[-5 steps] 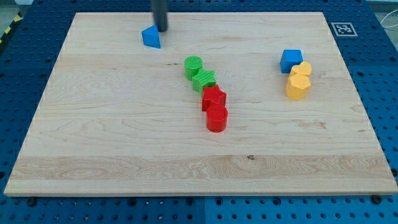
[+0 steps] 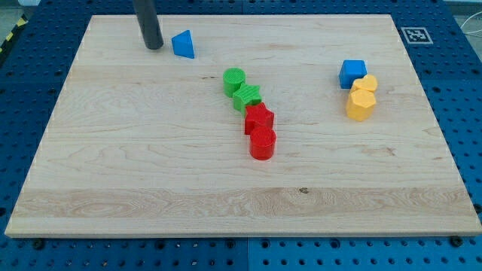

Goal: Slide blue triangle towards green circle

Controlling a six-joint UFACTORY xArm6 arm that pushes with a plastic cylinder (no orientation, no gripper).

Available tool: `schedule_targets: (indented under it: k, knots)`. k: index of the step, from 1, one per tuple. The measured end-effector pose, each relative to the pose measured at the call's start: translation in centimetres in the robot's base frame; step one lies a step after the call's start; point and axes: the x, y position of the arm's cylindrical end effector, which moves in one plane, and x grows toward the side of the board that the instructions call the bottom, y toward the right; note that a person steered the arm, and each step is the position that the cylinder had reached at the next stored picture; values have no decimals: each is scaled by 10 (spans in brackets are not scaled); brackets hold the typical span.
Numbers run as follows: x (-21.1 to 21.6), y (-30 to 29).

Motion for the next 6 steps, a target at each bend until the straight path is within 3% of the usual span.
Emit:
schedule_targets:
  k: [3,6]
  knots:
    - [-4,82]
    - [4,36]
